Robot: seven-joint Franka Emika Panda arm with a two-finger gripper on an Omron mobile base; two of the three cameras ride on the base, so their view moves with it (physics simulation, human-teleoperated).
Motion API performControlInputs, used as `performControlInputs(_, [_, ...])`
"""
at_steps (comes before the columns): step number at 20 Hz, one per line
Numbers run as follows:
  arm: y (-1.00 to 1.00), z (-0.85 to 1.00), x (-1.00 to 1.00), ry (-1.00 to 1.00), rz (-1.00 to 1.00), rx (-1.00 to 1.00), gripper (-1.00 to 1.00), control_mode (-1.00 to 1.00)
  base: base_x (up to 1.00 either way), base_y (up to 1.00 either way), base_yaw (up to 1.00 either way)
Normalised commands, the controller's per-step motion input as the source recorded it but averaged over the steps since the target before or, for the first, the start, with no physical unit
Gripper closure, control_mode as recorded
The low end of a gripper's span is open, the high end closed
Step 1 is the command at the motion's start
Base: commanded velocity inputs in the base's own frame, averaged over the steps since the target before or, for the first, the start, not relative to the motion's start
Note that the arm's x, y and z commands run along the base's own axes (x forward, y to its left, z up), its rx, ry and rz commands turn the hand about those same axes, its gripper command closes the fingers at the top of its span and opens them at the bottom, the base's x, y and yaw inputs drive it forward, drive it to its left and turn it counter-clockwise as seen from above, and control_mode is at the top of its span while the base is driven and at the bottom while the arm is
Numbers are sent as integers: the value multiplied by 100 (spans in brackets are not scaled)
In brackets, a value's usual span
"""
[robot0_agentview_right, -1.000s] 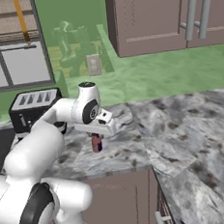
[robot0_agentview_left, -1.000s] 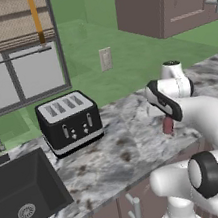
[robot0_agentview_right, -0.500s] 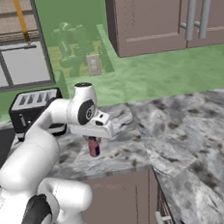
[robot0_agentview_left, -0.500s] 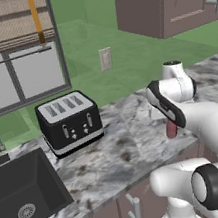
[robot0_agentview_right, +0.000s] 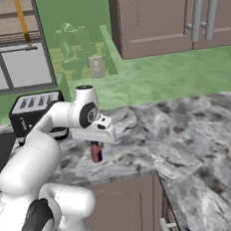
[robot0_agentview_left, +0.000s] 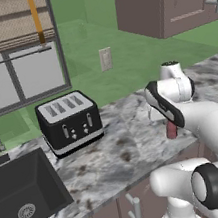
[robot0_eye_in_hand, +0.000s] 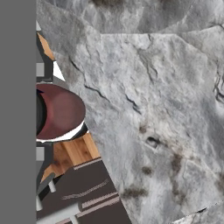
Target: There is a wine glass and glass cup on the dining counter. Place the wine bottle next to the wine glass and the juice bottle next to the glass cup.
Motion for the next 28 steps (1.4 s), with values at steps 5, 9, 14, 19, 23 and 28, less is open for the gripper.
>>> performControlInputs(5, [0,0,0,0,0,0,100,-100,0,0,0])
performControlInputs(9, [0,0,0,0,0,0,100,-100,0,0,0])
performControlInputs(14, [0,0,0,0,0,0,100,100,-30,1,-2])
performControlInputs(19, [0,0,0,0,0,0,100,100,-62,12,-5])
performControlInputs(23, [0,0,0,0,0,0,100,100,-73,7,-9])
performControlInputs(28, [0,0,0,0,0,0,100,100,-75,6,-10])
